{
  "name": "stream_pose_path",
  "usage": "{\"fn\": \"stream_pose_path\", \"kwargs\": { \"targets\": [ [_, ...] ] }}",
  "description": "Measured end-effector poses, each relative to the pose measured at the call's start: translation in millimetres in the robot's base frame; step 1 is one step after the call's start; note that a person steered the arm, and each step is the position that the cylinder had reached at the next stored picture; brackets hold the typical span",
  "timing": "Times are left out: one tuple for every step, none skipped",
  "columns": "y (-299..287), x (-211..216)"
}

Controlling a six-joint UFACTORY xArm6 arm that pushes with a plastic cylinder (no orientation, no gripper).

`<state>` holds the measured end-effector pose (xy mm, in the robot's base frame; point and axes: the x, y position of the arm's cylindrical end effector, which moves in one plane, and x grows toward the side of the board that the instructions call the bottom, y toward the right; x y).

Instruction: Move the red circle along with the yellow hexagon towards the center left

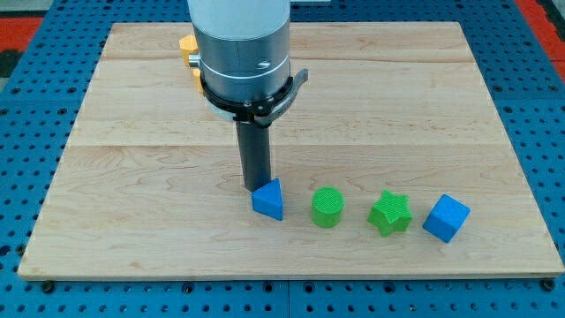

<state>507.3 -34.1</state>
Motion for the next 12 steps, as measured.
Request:
{"fn": "stream_pose_path", "kwargs": {
  "targets": [
    [0.0, 0.0],
    [0.0, 8.5],
    [0.0, 16.4],
    [-7.1, -8.5],
    [18.2, -79.5],
    [34.0, -151.2],
    [1.8, -206.7],
    [-8.6, -254.7],
    [-13.9, -313.7],
    [-49.0, -313.9],
    [-73.5, -288.1],
    [-99.1, -258.9]
  ]
}}
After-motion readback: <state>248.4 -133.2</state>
